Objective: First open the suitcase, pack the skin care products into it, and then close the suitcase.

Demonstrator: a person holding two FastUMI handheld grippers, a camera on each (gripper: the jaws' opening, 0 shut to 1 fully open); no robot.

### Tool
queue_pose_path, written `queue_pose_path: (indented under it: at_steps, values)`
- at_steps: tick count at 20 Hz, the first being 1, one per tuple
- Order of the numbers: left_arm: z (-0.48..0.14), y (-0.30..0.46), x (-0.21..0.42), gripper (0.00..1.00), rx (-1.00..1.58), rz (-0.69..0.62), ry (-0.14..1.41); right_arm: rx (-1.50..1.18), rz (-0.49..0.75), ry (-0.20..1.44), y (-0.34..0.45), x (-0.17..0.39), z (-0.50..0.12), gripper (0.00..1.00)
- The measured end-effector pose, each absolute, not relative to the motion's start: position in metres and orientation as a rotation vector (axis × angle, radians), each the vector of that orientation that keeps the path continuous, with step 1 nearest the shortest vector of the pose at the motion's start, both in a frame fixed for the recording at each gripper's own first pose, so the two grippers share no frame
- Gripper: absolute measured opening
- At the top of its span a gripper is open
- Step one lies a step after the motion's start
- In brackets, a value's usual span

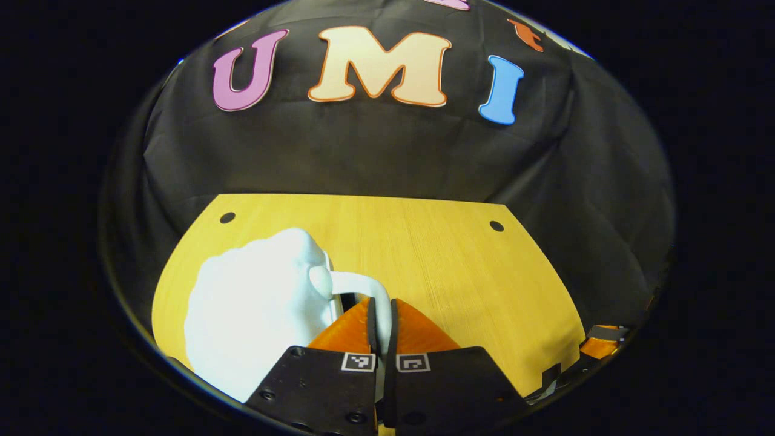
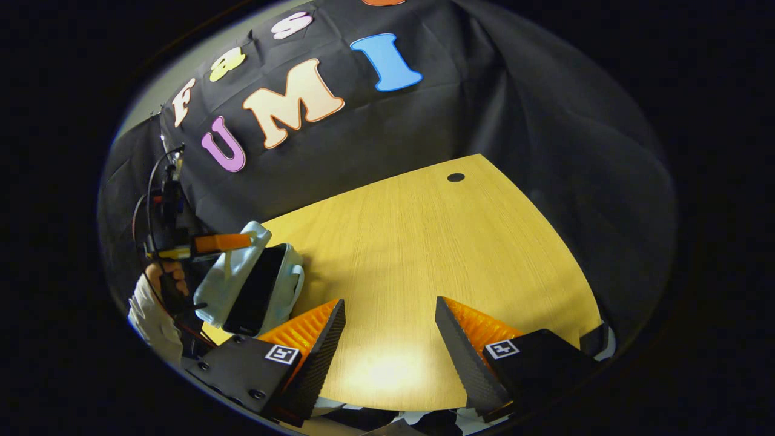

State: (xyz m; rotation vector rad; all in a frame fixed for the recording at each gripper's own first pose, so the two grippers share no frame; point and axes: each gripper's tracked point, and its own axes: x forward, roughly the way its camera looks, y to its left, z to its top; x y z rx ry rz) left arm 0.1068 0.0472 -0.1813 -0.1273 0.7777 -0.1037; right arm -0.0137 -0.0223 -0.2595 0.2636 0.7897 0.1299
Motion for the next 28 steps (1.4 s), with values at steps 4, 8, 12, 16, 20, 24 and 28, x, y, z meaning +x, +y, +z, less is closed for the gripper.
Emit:
queue_pose_path:
  at_steps: [4, 8, 12, 16, 20, 24, 28]
  values:
    - [-0.238, 0.027, 0.102, 0.0, -0.119, -0.105, 0.847, 0.249, 0.109, 0.785, -0.035, -0.02, -0.254, 0.95]
    - [-0.246, 0.016, 0.099, 0.08, -0.062, -0.06, 0.765, 0.246, 0.105, 0.738, -0.044, -0.022, -0.235, 0.96]
    - [-0.166, 0.019, 0.102, 0.66, 0.007, 0.056, 0.498, 0.193, 0.145, 0.594, -0.058, -0.011, -0.195, 0.95]
    - [-0.052, -0.019, 0.079, 0.9, 0.121, 0.088, 0.234, 0.127, 0.186, 0.373, -0.069, 0.011, -0.13, 0.95]
    - [0.021, -0.064, 0.038, 0.94, 0.117, 0.034, 0.073, 0.066, 0.17, 0.179, -0.072, 0.022, -0.065, 0.95]
    - [0.045, -0.078, 0.025, 0.94, 0.066, -0.032, 0.033, 0.024, 0.111, 0.036, -0.069, 0.013, -0.017, 0.95]
    - [0.063, -0.072, 0.011, 0.95, 0.038, -0.064, 0.008, -0.011, 0.066, -0.005, -0.063, -0.003, 0.007, 0.92]
